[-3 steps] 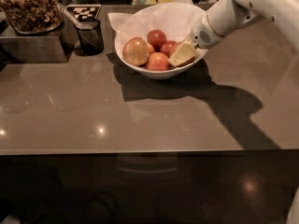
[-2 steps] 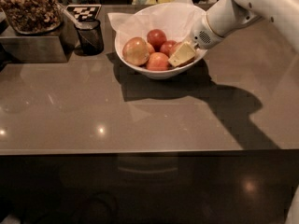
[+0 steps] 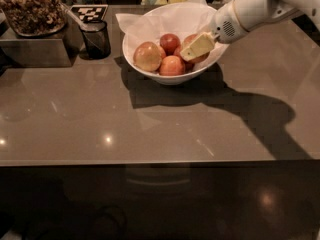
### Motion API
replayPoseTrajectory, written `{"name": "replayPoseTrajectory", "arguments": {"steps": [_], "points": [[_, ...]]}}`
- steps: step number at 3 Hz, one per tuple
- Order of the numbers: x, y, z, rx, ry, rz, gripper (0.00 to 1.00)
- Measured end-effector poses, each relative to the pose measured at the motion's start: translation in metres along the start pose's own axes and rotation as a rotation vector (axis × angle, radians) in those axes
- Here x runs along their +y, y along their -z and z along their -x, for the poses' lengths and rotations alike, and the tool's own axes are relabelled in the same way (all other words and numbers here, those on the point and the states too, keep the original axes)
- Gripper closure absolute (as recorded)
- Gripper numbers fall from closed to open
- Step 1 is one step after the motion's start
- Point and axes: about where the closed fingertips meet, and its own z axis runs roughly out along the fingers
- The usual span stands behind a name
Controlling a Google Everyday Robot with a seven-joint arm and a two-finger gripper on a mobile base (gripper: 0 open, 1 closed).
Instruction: Pick apple from white bowl
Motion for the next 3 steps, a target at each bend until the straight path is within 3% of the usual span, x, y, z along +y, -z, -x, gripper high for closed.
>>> {"name": "replayPoseTrajectory", "arguments": {"steps": [1,3], "points": [[0.009,0.028,0.025,-0.124,0.008,0.060,1.00],[0.041,0.098,0.039,-0.252,-0.002,0.161,1.00]]}}
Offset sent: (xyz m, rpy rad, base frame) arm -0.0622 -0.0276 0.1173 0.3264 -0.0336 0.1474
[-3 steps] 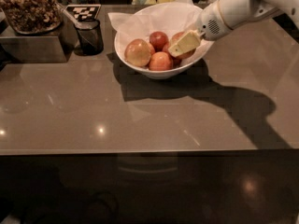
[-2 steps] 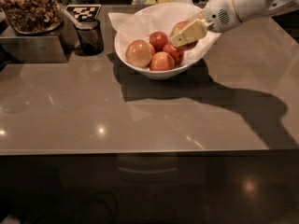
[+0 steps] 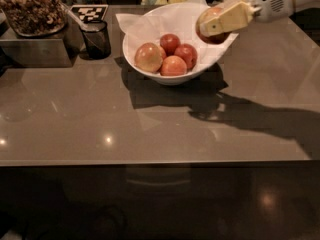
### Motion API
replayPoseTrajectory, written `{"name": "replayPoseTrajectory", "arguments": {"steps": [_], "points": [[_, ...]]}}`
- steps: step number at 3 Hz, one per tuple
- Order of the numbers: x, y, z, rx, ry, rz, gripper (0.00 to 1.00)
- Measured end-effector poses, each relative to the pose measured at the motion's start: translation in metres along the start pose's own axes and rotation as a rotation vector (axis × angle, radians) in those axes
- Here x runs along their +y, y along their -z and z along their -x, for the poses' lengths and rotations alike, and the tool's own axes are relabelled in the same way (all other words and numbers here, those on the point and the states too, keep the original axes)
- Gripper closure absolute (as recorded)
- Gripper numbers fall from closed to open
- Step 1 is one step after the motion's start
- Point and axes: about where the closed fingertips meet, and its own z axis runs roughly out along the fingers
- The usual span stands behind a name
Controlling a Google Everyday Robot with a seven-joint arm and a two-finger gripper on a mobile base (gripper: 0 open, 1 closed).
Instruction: Pick apple from white bowl
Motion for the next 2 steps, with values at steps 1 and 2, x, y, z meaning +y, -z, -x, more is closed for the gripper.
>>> {"name": "replayPoseTrajectory", "arguments": {"steps": [1,2], "points": [[0.016,0.017,0.000,-0.027,-0.002,0.017,1.00],[0.029,0.030,-0.009,-0.064,-0.031,0.016,1.00]]}}
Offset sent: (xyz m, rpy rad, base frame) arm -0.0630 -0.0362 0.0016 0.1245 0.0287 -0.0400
